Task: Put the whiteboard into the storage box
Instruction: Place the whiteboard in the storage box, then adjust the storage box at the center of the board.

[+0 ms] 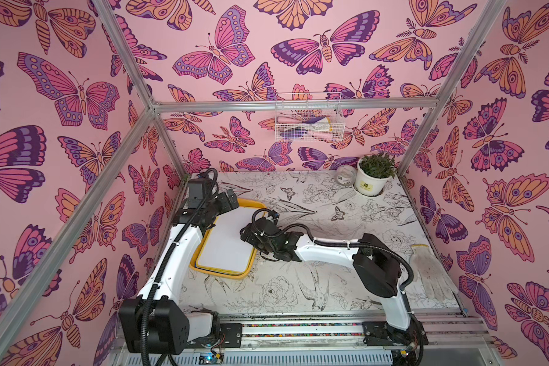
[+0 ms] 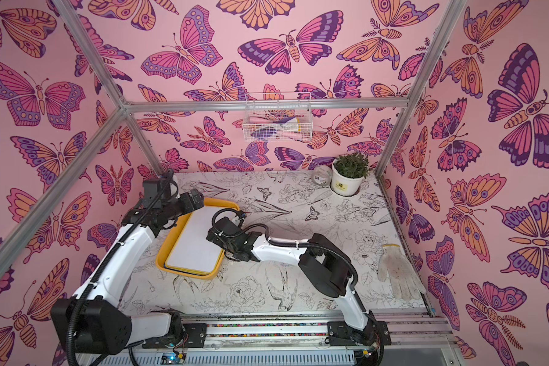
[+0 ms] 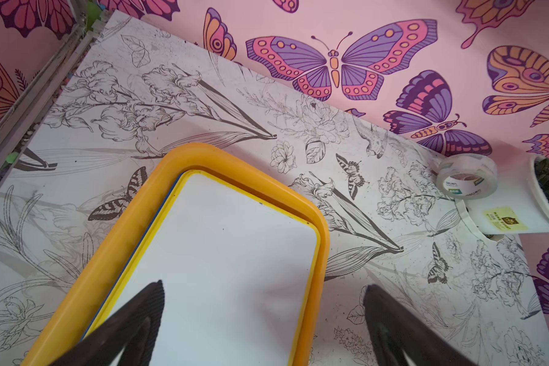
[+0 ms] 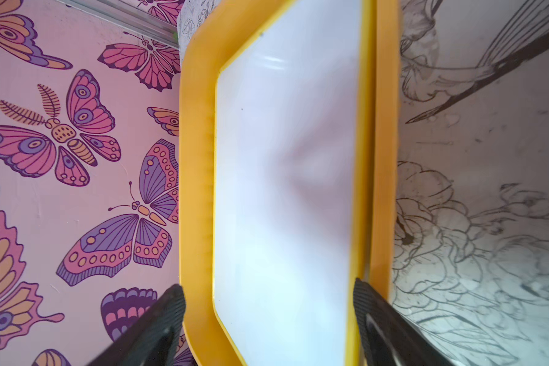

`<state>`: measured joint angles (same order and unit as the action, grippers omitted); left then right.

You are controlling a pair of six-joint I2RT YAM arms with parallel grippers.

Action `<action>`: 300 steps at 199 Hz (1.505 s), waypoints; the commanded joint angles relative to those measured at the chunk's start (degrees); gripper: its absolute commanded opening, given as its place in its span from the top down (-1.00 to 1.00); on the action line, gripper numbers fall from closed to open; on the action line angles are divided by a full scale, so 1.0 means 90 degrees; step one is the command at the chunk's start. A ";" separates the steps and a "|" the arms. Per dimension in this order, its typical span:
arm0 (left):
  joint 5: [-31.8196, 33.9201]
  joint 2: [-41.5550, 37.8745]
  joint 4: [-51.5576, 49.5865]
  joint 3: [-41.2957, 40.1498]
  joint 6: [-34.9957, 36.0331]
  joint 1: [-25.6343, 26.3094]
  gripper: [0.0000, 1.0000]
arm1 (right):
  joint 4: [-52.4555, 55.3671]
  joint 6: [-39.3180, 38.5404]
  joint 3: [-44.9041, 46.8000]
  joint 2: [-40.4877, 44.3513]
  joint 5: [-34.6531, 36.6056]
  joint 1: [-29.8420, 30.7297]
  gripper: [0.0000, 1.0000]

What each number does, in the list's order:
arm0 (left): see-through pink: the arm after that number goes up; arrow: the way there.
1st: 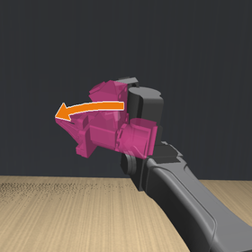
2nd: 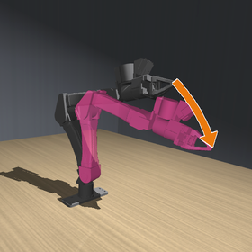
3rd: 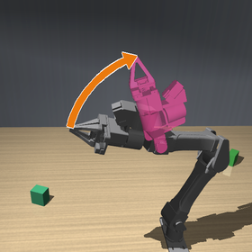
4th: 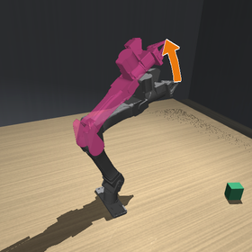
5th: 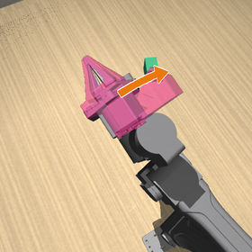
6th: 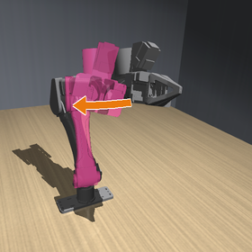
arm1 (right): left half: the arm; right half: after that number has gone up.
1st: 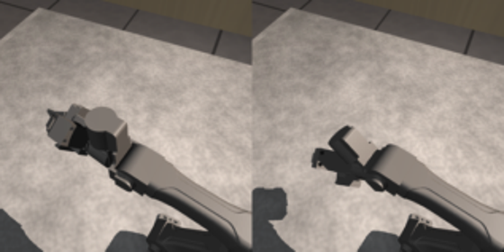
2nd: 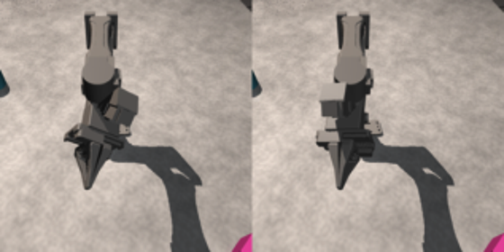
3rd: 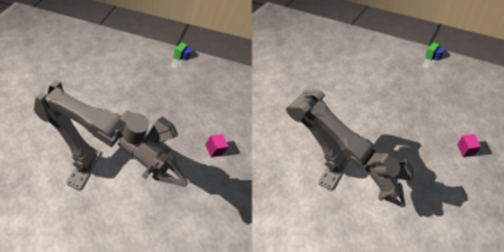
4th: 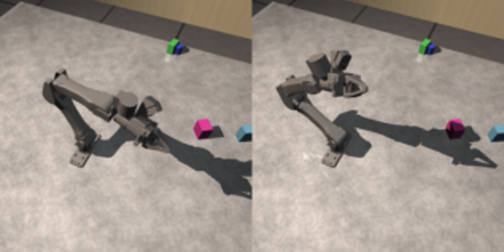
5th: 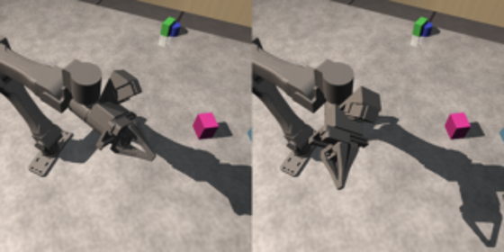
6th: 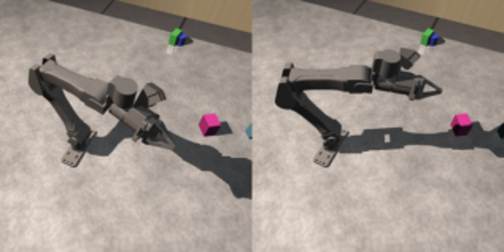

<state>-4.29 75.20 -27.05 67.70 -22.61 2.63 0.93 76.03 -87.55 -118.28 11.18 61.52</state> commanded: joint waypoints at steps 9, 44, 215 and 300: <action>0.0077 0.0152 -0.0210 0.0133 -0.0036 -0.0033 -1.00 | 0.0969 -0.0597 0.0127 0.0396 0.0626 -0.0068 -0.71; -0.0148 0.0386 -0.0275 0.0180 -0.0133 -0.0019 -1.00 | 0.1212 -0.1088 0.0313 0.0564 0.1072 -0.0076 -0.63; -0.0215 0.0670 -0.0373 0.0261 -0.0173 -0.0019 -1.00 | 0.1779 -0.2142 -0.1148 -0.1031 0.1012 -0.0081 0.51; -0.0219 0.0679 -0.0373 0.0261 -0.0164 -0.0017 -1.00 | 0.1329 -0.2724 -0.1884 -0.1443 0.0953 -0.0588 0.95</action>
<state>-6.24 80.75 -28.99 68.95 -23.68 2.63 15.40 55.68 -100.86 -128.77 17.91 58.43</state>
